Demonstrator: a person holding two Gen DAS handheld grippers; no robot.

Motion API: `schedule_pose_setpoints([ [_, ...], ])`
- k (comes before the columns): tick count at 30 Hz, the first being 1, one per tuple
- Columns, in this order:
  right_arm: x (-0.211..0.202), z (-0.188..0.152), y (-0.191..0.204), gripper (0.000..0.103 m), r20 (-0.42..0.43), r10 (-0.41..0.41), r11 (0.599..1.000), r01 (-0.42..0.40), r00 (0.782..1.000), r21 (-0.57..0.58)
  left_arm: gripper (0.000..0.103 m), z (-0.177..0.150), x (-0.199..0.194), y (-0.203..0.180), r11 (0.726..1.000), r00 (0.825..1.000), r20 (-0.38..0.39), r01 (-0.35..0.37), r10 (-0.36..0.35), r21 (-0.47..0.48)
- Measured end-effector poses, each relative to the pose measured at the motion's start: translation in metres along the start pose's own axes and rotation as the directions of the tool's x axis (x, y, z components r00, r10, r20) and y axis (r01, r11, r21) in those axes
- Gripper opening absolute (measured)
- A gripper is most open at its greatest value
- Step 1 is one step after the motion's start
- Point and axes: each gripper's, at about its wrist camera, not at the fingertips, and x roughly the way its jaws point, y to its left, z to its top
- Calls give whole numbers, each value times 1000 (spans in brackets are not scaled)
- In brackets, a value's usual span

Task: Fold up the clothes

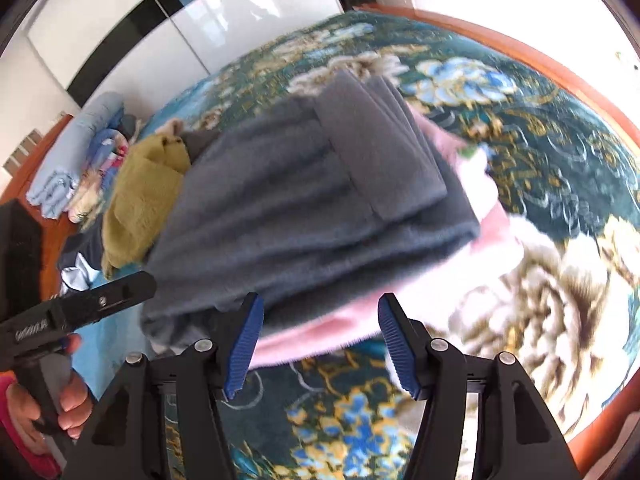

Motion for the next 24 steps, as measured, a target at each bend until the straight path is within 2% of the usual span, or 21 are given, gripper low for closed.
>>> schedule_pose_setpoints([
  [3,5,-6,-1,62,-13,-7,1000,7,1000,7,91,-12,6,1,998,998,-13,-62,63,27],
  [6,13,-10,1,62,-31,-22,1000,22,999,-2,95,-26,12,1,995,996,-20,-87,88,49],
  [8,19,-12,4,62,-48,-34,999,33,998,-16,102,-36,17,-2,990,993,-29,-115,117,82],
  [11,28,-14,10,62,-74,-54,997,51,996,-50,103,-49,24,-8,980,988,-44,-143,150,141],
  [15,33,-20,17,62,-77,-72,995,66,994,-78,103,-60,29,-10,973,986,-65,-141,155,180],
  [19,37,-24,20,62,-73,-77,994,71,994,-78,103,-63,35,1,981,983,-102,-141,155,134],
  [21,39,-25,20,68,-74,-83,994,77,994,-79,103,-63,38,8,986,981,-121,-138,150,96],
  [22,40,-26,21,75,-75,-86,994,80,993,-80,103,-63,39,11,987,981,-123,-142,151,81],
  [24,42,-27,22,75,-76,-92,993,86,993,-81,103,-64,41,16,987,979,-129,-150,155,50],
])
